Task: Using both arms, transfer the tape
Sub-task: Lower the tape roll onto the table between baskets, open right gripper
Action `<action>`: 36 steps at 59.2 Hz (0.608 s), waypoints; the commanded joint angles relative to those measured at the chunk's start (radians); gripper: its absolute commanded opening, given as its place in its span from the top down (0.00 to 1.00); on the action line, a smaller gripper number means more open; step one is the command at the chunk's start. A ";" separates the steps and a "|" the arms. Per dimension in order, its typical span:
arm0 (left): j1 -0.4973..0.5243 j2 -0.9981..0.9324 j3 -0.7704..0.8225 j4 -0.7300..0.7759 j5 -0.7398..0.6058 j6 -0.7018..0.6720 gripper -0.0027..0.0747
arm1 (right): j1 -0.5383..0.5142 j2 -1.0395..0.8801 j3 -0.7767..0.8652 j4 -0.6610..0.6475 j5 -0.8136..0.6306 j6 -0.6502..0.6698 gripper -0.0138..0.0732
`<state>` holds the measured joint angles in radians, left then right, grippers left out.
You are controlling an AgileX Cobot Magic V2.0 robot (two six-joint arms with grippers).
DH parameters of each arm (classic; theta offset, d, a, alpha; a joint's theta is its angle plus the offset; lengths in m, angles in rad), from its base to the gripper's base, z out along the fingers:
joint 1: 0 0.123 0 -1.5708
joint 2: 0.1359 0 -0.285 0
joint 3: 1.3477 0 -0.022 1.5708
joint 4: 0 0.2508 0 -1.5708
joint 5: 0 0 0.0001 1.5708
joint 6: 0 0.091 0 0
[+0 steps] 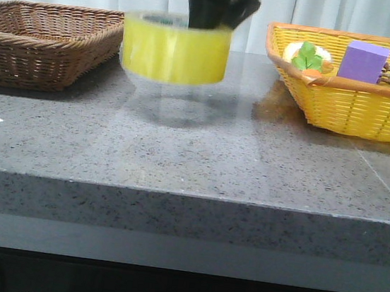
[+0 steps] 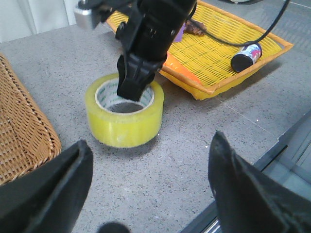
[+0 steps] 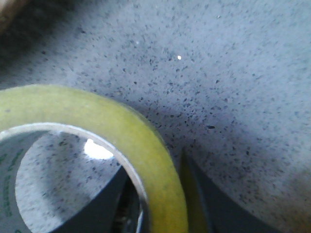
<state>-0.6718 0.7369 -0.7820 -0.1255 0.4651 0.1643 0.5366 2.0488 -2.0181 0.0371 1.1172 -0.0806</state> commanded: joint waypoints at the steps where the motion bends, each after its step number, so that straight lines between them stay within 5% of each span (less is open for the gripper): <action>1: -0.011 0.001 -0.026 -0.008 -0.076 0.000 0.33 | 0.001 -0.040 -0.029 -0.007 -0.055 -0.007 0.77; 13: -0.011 0.001 -0.026 -0.008 -0.076 0.000 0.33 | 0.001 -0.004 -0.029 -0.017 -0.053 -0.007 0.74; 27: -0.011 0.001 -0.026 -0.008 -0.076 0.000 0.33 | 0.001 -0.004 -0.038 -0.017 -0.045 -0.007 0.39; 36: -0.011 0.001 -0.026 -0.008 -0.076 0.000 0.33 | 0.001 -0.025 -0.075 -0.015 -0.018 -0.007 0.35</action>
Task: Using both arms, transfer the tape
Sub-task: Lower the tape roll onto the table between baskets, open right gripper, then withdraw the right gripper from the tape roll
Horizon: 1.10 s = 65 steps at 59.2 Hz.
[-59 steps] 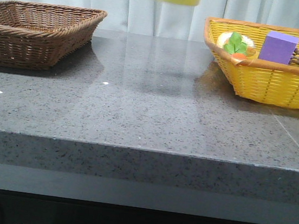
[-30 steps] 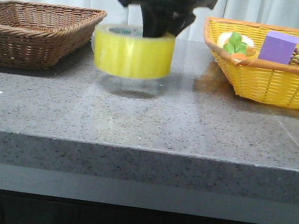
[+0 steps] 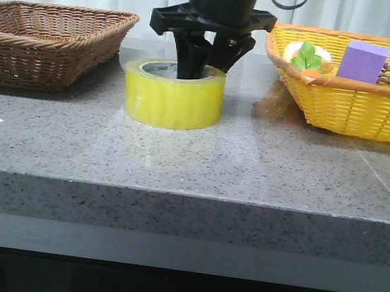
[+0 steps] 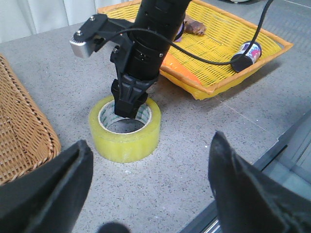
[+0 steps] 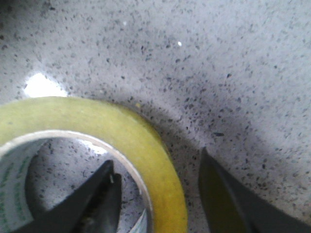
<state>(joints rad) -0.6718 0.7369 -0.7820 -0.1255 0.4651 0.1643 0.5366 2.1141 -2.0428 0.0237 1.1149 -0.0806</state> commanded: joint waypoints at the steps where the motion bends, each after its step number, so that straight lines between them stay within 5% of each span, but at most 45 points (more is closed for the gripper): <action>1: -0.011 0.001 -0.026 -0.008 -0.076 0.000 0.33 | 0.001 -0.095 -0.058 -0.002 -0.012 -0.007 0.35; 23: -0.011 0.001 -0.026 -0.008 -0.076 0.000 0.33 | 0.001 -0.314 -0.008 0.067 0.008 -0.004 0.35; 65: -0.011 0.001 -0.026 -0.008 -0.076 0.000 0.33 | 0.001 -1.014 0.794 0.147 -0.425 -0.004 0.35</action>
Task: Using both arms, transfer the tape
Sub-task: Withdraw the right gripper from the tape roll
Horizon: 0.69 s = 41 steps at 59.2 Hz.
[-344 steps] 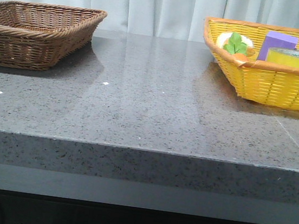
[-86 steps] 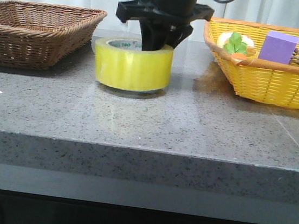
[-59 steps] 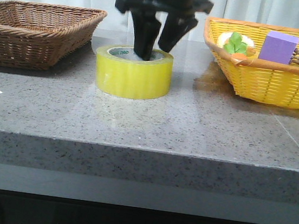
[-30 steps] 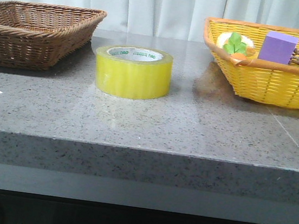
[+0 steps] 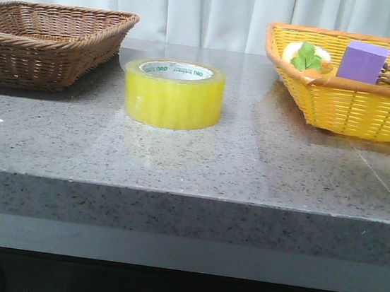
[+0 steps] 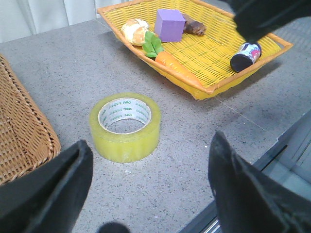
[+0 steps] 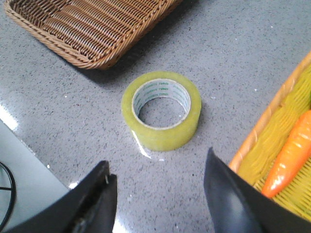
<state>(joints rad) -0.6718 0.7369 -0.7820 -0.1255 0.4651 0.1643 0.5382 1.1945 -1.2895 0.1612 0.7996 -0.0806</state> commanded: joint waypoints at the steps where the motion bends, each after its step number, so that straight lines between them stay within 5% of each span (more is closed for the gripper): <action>1: -0.011 0.001 -0.026 -0.008 -0.076 0.000 0.33 | 0.000 -0.107 0.055 0.009 -0.116 -0.004 0.35; 25: -0.011 0.001 -0.026 -0.010 -0.076 0.000 0.33 | 0.000 -0.445 0.424 0.009 -0.266 -0.004 0.35; 41: -0.011 0.001 -0.026 -0.015 -0.076 0.000 0.33 | 0.000 -0.521 0.481 0.009 -0.290 -0.004 0.35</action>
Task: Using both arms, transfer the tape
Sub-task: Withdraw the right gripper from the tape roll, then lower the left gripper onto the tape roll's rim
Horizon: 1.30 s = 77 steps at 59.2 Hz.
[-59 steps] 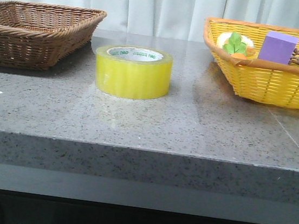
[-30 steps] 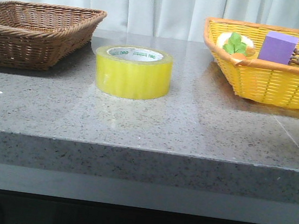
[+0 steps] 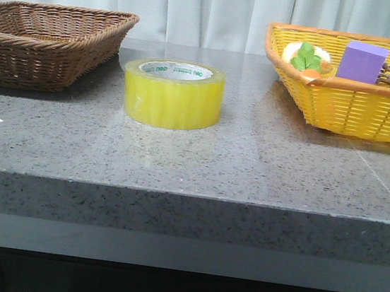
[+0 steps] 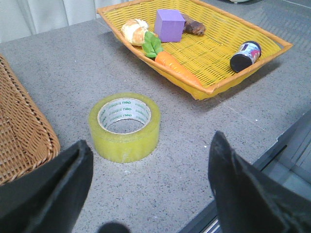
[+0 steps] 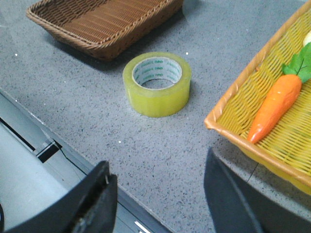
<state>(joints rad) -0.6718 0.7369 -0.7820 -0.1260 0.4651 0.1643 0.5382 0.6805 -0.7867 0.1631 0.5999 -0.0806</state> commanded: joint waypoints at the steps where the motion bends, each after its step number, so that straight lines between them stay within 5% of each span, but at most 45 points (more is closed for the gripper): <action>1: -0.011 0.001 -0.026 -0.014 -0.076 0.000 0.33 | 0.000 -0.007 -0.022 0.008 -0.090 -0.004 0.35; 21: -0.011 0.105 -0.158 0.021 -0.023 0.000 0.33 | 0.000 -0.007 -0.022 0.008 -0.075 -0.004 0.35; 54: -0.011 0.657 -0.597 0.041 0.327 0.134 0.26 | 0.000 -0.007 -0.022 0.008 -0.075 -0.004 0.35; 77: -0.011 0.937 -0.809 0.021 0.415 0.168 0.26 | 0.000 -0.007 -0.022 0.008 -0.075 -0.004 0.35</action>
<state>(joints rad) -0.6740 1.6764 -1.5293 -0.0789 0.9059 0.3303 0.5382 0.6780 -0.7845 0.1648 0.5930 -0.0806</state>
